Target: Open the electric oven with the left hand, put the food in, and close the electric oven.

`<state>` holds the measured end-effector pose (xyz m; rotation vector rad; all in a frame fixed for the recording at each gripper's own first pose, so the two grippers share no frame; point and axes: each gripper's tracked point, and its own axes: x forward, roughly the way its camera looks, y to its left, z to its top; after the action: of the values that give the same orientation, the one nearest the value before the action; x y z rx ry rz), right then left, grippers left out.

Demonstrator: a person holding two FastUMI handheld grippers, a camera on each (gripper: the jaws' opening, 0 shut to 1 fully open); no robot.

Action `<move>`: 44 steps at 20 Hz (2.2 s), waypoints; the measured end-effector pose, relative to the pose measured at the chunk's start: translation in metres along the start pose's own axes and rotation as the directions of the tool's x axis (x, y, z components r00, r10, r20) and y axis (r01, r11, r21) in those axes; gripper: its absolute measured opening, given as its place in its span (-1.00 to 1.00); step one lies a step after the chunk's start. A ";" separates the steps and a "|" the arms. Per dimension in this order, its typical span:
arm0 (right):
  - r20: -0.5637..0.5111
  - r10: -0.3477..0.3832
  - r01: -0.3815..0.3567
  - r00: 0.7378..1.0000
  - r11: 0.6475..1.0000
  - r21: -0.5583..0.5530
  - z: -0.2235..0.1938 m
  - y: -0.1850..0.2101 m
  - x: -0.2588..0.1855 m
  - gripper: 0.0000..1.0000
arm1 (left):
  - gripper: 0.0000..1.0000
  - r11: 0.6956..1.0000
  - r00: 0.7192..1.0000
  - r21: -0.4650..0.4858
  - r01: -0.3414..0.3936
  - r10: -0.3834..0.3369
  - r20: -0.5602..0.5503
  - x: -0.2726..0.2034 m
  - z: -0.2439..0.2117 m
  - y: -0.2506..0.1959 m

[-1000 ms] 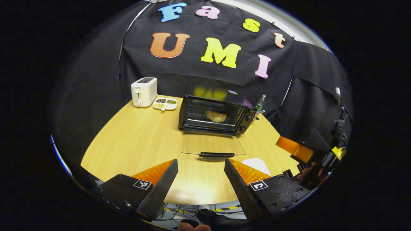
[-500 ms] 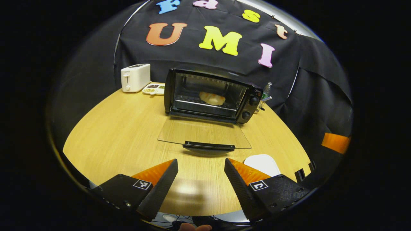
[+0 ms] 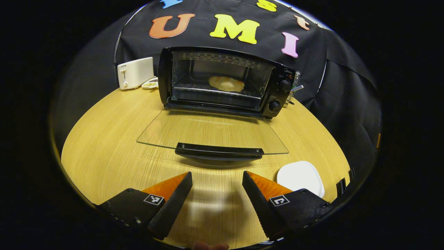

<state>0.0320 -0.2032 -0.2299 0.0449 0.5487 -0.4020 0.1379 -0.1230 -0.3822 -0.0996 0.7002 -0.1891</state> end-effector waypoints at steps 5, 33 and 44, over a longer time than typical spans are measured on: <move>0.005 -0.012 0.012 1.000 1.000 0.019 0.006 -0.008 0.003 0.94 | 0.90 0.999 1.000 0.043 -0.013 0.014 -0.025 0.022 -0.005 0.001; 0.345 0.164 -0.159 0.924 0.986 -0.043 0.112 0.020 -0.044 0.94 | 0.90 0.996 0.858 0.082 -0.025 -0.021 0.513 -0.123 0.290 -0.013; 0.531 0.272 -0.272 0.802 0.959 -0.081 0.157 0.075 -0.161 0.98 | 0.89 0.996 0.775 0.089 -0.020 -0.041 0.631 -0.333 0.262 0.011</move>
<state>0.0139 -0.0997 -0.0179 0.0078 -0.0231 -0.1162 0.0599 -0.0369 0.0254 -0.0729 0.0087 -0.1827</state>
